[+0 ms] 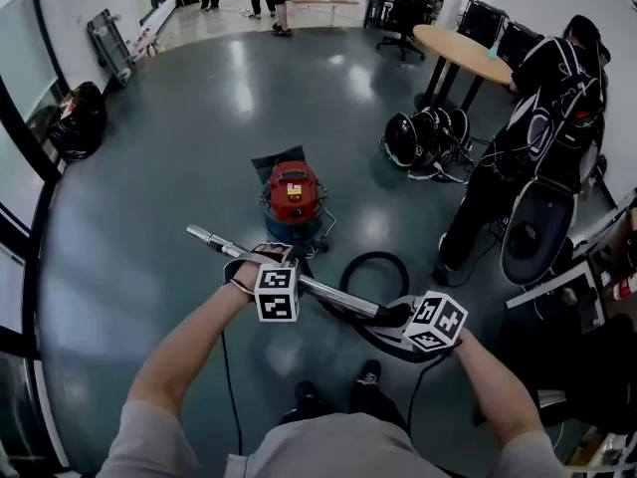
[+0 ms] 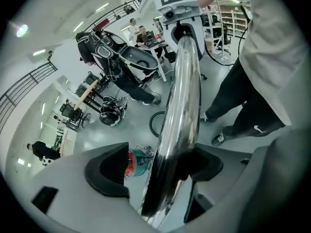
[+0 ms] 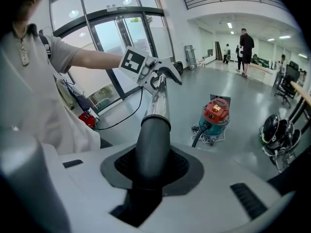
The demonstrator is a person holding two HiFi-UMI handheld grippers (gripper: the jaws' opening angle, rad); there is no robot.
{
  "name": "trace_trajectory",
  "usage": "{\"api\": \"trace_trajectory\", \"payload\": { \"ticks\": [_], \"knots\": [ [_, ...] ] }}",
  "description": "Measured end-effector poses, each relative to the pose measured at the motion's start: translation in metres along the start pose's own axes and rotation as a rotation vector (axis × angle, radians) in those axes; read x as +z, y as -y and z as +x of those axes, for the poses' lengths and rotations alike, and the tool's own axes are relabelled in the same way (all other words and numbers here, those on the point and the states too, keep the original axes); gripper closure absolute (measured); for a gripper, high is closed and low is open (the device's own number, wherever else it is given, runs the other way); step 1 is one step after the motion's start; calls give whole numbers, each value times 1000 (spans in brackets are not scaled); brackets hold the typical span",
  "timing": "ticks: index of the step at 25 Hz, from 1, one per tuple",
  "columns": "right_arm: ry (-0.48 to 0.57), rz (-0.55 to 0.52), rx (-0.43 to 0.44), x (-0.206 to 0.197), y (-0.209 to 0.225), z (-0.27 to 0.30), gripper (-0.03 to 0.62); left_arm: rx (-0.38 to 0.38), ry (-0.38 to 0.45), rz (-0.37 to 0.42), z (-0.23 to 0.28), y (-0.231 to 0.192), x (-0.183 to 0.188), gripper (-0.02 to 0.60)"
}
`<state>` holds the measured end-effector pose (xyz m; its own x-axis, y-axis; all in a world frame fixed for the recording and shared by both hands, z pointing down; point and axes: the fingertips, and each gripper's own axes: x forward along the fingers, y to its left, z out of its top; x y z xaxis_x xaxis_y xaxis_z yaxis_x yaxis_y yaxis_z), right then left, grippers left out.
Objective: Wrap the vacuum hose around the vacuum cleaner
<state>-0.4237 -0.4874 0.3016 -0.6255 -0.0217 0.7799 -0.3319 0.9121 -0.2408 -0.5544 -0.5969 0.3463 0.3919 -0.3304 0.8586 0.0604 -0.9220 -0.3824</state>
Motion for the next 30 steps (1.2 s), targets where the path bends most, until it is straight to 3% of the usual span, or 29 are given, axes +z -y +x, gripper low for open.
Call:
{"api": "trace_trajectory", "payload": {
  "ticks": [4,10,16,24,27,30],
  "knots": [
    [-30,-32,55,-6,17,-10,491,-3,12,-6,4,8,10,367],
    [-103,-110,108,-29,50,-31,491,-41,-38,7,29,19,31,439],
    [-237,-266,-45,-60,117,-49,491,-4,21,-122,48,10,72,445],
    [-155,-361,-165,-70,178,-72,483,29,49,-247,77,-7,108,445],
    [-143,-392,-265,-73,202,-82,426,28,27,-287,89,-11,113,445],
    [-112,-388,-304,-72,216,-94,401,28,13,-333,100,-14,114,445]
  ]
}}
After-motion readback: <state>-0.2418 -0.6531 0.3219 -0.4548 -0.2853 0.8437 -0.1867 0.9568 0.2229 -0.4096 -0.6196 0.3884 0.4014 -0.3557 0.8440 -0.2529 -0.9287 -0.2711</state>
